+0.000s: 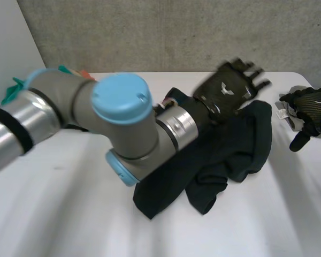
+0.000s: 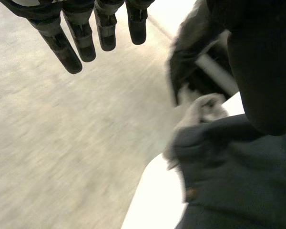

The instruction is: Fold the laundry.

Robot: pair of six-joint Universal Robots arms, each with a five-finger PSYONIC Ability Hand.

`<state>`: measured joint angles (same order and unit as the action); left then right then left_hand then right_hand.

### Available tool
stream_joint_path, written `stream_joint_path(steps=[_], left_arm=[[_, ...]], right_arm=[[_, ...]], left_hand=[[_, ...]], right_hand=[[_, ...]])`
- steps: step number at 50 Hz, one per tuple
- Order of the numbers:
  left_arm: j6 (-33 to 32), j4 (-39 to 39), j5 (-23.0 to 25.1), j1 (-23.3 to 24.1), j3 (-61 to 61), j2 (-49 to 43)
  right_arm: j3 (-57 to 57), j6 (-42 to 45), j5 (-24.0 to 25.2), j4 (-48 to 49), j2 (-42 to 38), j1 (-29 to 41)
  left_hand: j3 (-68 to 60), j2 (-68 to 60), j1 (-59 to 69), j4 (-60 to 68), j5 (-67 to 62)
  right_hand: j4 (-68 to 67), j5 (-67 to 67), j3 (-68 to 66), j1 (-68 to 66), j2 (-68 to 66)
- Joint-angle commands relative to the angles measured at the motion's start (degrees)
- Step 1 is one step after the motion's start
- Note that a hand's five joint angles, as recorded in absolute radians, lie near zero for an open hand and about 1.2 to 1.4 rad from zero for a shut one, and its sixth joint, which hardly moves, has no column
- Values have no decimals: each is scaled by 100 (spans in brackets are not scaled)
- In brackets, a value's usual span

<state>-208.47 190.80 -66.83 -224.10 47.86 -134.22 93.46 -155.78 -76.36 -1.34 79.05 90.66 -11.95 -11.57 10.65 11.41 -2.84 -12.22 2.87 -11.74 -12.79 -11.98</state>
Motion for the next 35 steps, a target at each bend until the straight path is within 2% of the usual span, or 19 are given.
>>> stream_joint_path(steps=[1,7,11,16,21,27,35], left_arm=[[306,-456,-1656,-485,1057,1186],[982,-1105,-2561,-889,2268,1863],[1526,-1378,-2563,-969,2963,1978],[2002,-1441,-2291,-890,3545,1934],[2144,-1353,-2194,-548,3608,1645],[2117,-1195,-2580,-178,3072,1003],[2091,-1204,-2958,209,2132,247]], right_arm=[[-100,320,498,-165,207,435],[-310,1205,1367,-183,129,856],[-652,1873,1728,-244,-265,1067],[-1215,2622,1756,-657,-890,1094],[-1769,3325,1686,-1149,-1514,1095],[-2174,4195,1510,-1545,-2165,945],[-2191,4381,1466,-1387,-2702,804]], left_hand=[[195,157,-65,-141,284],[195,157,-65,-141,284],[195,157,-65,-141,284],[195,157,-65,-141,284],[195,157,-65,-141,284],[195,157,-65,-141,284],[195,157,-65,-141,284]], right_hand=[[222,-287,174,279,198],[222,-287,174,279,198],[222,-287,174,279,198],[222,-287,174,279,198],[222,-287,174,279,198],[222,-287,174,279,198],[222,-287,174,279,198]])
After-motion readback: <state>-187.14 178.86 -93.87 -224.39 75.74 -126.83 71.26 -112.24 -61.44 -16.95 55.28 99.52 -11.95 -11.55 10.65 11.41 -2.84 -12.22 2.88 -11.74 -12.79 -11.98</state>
